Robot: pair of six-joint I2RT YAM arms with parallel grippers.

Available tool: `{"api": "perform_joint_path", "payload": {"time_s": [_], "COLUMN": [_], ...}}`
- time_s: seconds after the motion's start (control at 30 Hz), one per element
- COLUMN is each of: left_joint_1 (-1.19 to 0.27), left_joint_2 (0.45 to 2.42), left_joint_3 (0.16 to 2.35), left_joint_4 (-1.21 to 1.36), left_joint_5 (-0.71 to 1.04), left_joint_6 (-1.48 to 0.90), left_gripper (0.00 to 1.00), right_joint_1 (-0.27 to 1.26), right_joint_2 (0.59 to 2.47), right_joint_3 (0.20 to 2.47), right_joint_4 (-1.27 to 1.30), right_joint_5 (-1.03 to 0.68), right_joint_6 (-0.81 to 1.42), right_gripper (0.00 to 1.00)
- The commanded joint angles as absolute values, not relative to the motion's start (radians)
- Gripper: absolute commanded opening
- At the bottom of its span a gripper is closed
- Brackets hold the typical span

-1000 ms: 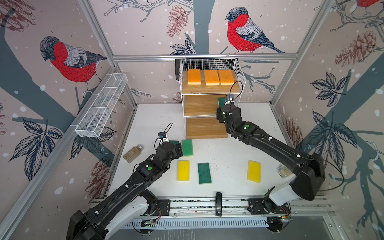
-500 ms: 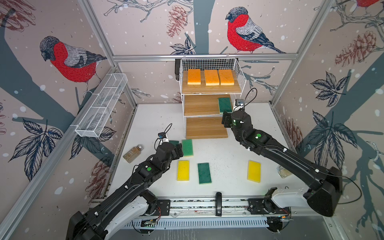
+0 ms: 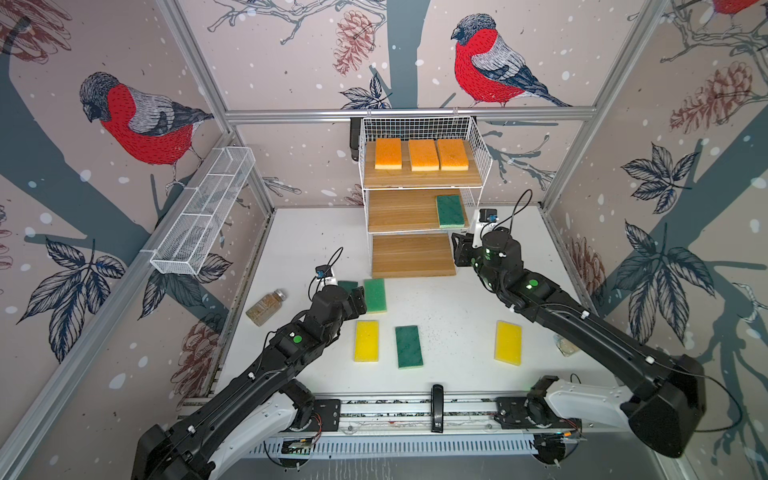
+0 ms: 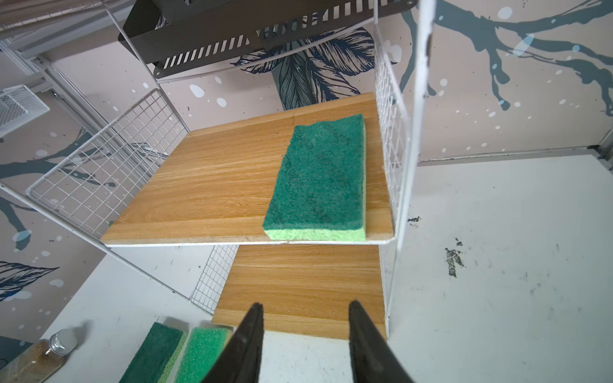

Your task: Place and organize the cleaning sponges onto the shelf

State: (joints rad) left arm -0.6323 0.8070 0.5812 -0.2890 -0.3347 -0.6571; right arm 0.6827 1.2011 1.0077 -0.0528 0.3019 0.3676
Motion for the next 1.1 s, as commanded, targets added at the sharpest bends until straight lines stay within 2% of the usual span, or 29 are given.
{"api": "perform_joint_path", "payload": {"time_s": [0.0, 0.47, 1.07], "left_joint_1": [-0.630, -0.630, -0.631], "left_joint_2": [0.806, 0.827, 0.833], "left_joint_3": [0.578, 0.611, 0.623], "left_joint_4": [-0.241, -0.244, -0.246], "left_joint_5": [-0.334, -0.345, -0.352], "left_joint_6": [-0.657, -0.631, -0.633], "left_gripper": [0.87, 0.87, 0.87], "right_joint_1": [0.664, 0.624, 0.568], "right_joint_2": [1.202, 1.305, 1.332], "right_joint_3": [1.002, 1.048, 1.054], "right_joint_4": [0.012, 0.043, 0.072], "right_joint_5": [0.243, 0.232, 0.239], "right_joint_6": [0.397, 0.397, 0.400], "right_gripper": [0.41, 0.41, 0.42]}}
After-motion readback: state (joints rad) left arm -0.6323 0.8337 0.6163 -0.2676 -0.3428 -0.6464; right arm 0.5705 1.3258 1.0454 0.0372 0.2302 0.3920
